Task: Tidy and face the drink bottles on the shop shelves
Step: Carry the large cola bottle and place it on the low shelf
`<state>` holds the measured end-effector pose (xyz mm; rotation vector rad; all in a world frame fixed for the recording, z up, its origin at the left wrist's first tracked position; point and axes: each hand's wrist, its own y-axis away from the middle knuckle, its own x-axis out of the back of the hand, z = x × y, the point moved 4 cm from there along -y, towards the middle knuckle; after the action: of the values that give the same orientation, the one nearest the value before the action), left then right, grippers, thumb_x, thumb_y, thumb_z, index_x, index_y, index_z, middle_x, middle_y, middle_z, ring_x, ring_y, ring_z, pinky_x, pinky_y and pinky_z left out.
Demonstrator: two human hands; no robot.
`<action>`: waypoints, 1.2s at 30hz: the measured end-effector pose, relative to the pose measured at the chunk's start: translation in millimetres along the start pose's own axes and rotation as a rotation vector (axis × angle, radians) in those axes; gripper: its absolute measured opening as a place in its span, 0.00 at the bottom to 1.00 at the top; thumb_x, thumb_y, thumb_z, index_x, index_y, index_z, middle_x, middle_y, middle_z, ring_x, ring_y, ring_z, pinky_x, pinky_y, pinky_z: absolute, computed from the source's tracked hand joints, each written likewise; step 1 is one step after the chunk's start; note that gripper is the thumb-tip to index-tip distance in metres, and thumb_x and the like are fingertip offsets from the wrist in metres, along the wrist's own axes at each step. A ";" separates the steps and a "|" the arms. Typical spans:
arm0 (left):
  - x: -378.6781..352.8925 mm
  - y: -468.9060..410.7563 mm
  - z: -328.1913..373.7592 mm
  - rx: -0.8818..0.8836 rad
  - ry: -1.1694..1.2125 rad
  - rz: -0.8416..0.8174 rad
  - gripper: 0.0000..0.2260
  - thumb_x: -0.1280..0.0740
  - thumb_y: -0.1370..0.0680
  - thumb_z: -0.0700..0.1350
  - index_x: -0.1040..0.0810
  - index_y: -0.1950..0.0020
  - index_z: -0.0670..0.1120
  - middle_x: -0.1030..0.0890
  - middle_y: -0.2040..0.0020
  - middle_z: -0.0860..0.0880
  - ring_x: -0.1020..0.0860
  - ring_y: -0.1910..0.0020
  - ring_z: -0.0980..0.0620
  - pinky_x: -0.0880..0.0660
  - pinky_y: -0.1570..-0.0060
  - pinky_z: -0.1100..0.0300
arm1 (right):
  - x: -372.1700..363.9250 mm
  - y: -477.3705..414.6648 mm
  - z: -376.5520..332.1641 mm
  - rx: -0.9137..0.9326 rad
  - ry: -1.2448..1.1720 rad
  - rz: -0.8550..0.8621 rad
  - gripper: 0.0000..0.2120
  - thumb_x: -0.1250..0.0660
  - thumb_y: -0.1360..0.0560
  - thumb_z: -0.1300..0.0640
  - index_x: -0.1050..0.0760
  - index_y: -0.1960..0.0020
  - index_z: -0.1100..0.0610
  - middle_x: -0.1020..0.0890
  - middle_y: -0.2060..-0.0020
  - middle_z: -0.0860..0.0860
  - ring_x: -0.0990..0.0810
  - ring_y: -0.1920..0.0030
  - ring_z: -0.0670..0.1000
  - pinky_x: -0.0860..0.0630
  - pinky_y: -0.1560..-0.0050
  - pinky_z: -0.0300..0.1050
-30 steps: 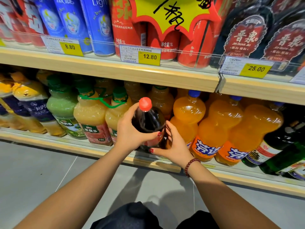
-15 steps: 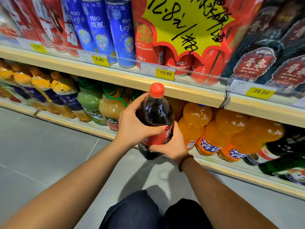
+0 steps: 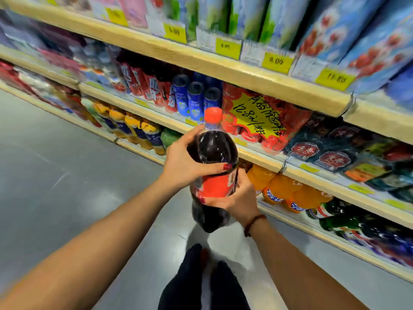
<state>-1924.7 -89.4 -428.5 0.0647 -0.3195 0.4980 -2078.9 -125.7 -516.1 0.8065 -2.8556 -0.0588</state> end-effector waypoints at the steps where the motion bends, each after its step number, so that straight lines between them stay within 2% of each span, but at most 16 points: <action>1: 11.3 4.0 18.2 0.007 0.005 0.012 0.40 0.21 0.48 0.58 0.25 0.37 0.54 0.19 0.45 0.56 0.21 0.44 0.61 0.26 0.40 0.59 | -1.0 4.4 -19.0 -0.019 -0.034 -0.008 0.39 0.16 0.50 0.44 0.28 0.43 0.50 0.17 0.50 0.46 0.18 0.49 0.46 0.20 0.51 0.42; 4: 50.1 15.4 64.3 0.032 0.028 0.056 0.43 0.22 0.46 0.59 0.27 0.33 0.49 0.20 0.41 0.52 0.22 0.41 0.58 0.26 0.38 0.57 | -7.9 10.4 -76.0 -0.050 -0.100 -0.079 0.39 0.15 0.52 0.50 0.26 0.44 0.49 0.16 0.50 0.45 0.17 0.49 0.45 0.21 0.53 0.39; 7: 94.5 30.2 100.2 0.046 0.098 0.106 0.42 0.22 0.43 0.57 0.29 0.31 0.49 0.22 0.37 0.49 0.24 0.38 0.54 0.28 0.35 0.53 | -24.1 13.1 -130.7 -0.025 -0.133 -0.148 0.39 0.16 0.55 0.52 0.24 0.46 0.51 0.15 0.52 0.46 0.17 0.51 0.46 0.20 0.52 0.42; 9: 126.1 43.6 117.3 0.056 0.161 0.150 0.38 0.22 0.41 0.56 0.28 0.32 0.51 0.22 0.37 0.50 0.24 0.38 0.54 0.28 0.37 0.54 | -42.0 15.0 -163.1 -0.041 -0.213 -0.203 0.38 0.17 0.56 0.54 0.23 0.47 0.53 0.14 0.53 0.48 0.16 0.52 0.49 0.20 0.51 0.46; 12: 170.5 64.8 127.1 0.088 0.268 0.208 0.32 0.23 0.36 0.53 0.28 0.34 0.53 0.21 0.38 0.50 0.22 0.41 0.53 0.24 0.44 0.56 | -78.6 22.1 -206.2 -0.070 -0.310 -0.312 0.37 0.18 0.54 0.54 0.21 0.46 0.56 0.14 0.53 0.54 0.16 0.50 0.56 0.21 0.47 0.54; 14: 196.2 82.1 124.1 0.161 0.331 0.244 0.29 0.24 0.34 0.53 0.29 0.35 0.54 0.20 0.42 0.48 0.19 0.47 0.52 0.21 0.53 0.58 | -107.2 29.2 -227.4 -0.109 -0.374 -0.369 0.36 0.19 0.52 0.54 0.21 0.45 0.60 0.15 0.51 0.59 0.17 0.48 0.61 0.23 0.43 0.61; 16: 220.8 100.8 119.4 0.219 0.411 0.291 0.27 0.29 0.34 0.57 0.29 0.37 0.52 0.18 0.48 0.49 0.17 0.56 0.55 0.22 0.61 0.63 | -140.8 37.1 -247.5 -0.141 -0.421 -0.424 0.35 0.19 0.50 0.56 0.21 0.44 0.62 0.16 0.50 0.61 0.19 0.47 0.65 0.25 0.41 0.64; 18: 247.4 117.4 112.8 0.253 0.470 0.350 0.29 0.32 0.34 0.58 0.28 0.36 0.47 0.17 0.49 0.48 0.17 0.57 0.54 0.22 0.60 0.62 | -175.7 46.2 -264.6 -0.143 -0.414 -0.489 0.33 0.20 0.49 0.56 0.21 0.45 0.63 0.16 0.50 0.62 0.19 0.47 0.66 0.24 0.42 0.62; 21: 298.4 140.7 102.9 0.281 0.468 0.479 0.23 0.31 0.29 0.55 0.27 0.37 0.47 0.18 0.44 0.43 0.19 0.50 0.47 0.22 0.47 0.52 | -228.3 58.2 -284.1 -0.121 -0.361 -0.561 0.31 0.21 0.50 0.54 0.19 0.48 0.60 0.15 0.53 0.59 0.17 0.51 0.60 0.20 0.50 0.51; 22: 317.0 148.5 99.2 0.287 0.449 0.518 0.22 0.31 0.28 0.55 0.26 0.38 0.46 0.18 0.45 0.42 0.19 0.49 0.46 0.23 0.46 0.51 | -247.1 62.8 -289.7 -0.108 -0.341 -0.586 0.31 0.21 0.50 0.54 0.19 0.48 0.60 0.15 0.53 0.58 0.16 0.52 0.58 0.20 0.52 0.48; 24: 350.6 162.2 91.6 0.279 0.398 0.559 0.23 0.33 0.29 0.57 0.24 0.40 0.44 0.17 0.50 0.44 0.18 0.55 0.51 0.22 0.53 0.59 | -284.6 72.7 -298.1 -0.093 -0.316 -0.632 0.32 0.21 0.50 0.54 0.20 0.47 0.60 0.14 0.53 0.56 0.16 0.52 0.56 0.20 0.52 0.46; 26: 386.2 175.0 81.3 0.267 0.311 0.616 0.18 0.34 0.24 0.54 0.24 0.43 0.43 0.18 0.55 0.47 0.19 0.63 0.59 0.26 0.65 0.68 | -322.2 81.6 -303.3 -0.093 -0.298 -0.663 0.29 0.21 0.48 0.55 0.19 0.48 0.59 0.14 0.55 0.55 0.16 0.53 0.54 0.20 0.54 0.43; 29: 433.7 191.8 63.0 0.287 0.281 0.707 0.11 0.37 0.21 0.50 0.24 0.45 0.44 0.18 0.55 0.48 0.20 0.65 0.60 0.28 0.68 0.69 | -373.0 92.5 -310.9 -0.102 -0.283 -0.701 0.21 0.23 0.44 0.58 0.19 0.51 0.57 0.14 0.56 0.55 0.15 0.54 0.54 0.20 0.54 0.43; 31: 461.7 198.7 53.3 0.282 0.270 0.734 0.07 0.37 0.21 0.48 0.24 0.49 0.46 0.20 0.60 0.51 0.21 0.70 0.64 0.30 0.73 0.74 | -404.1 97.8 -317.3 -0.106 -0.285 -0.731 0.19 0.24 0.43 0.59 0.18 0.52 0.57 0.14 0.57 0.54 0.15 0.56 0.52 0.20 0.55 0.42; 36: 526.5 203.1 29.7 0.304 0.308 0.806 0.10 0.37 0.21 0.49 0.24 0.47 0.44 0.20 0.62 0.52 0.22 0.73 0.66 0.32 0.76 0.75 | -474.2 92.3 -333.7 -0.118 -0.266 -0.825 0.17 0.24 0.42 0.59 0.18 0.54 0.57 0.14 0.57 0.54 0.15 0.57 0.51 0.21 0.60 0.38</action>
<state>-1593.5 326.4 -236.9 0.1540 0.0530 1.3387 -1669.9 203.8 -253.7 1.9972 -2.4787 -0.4579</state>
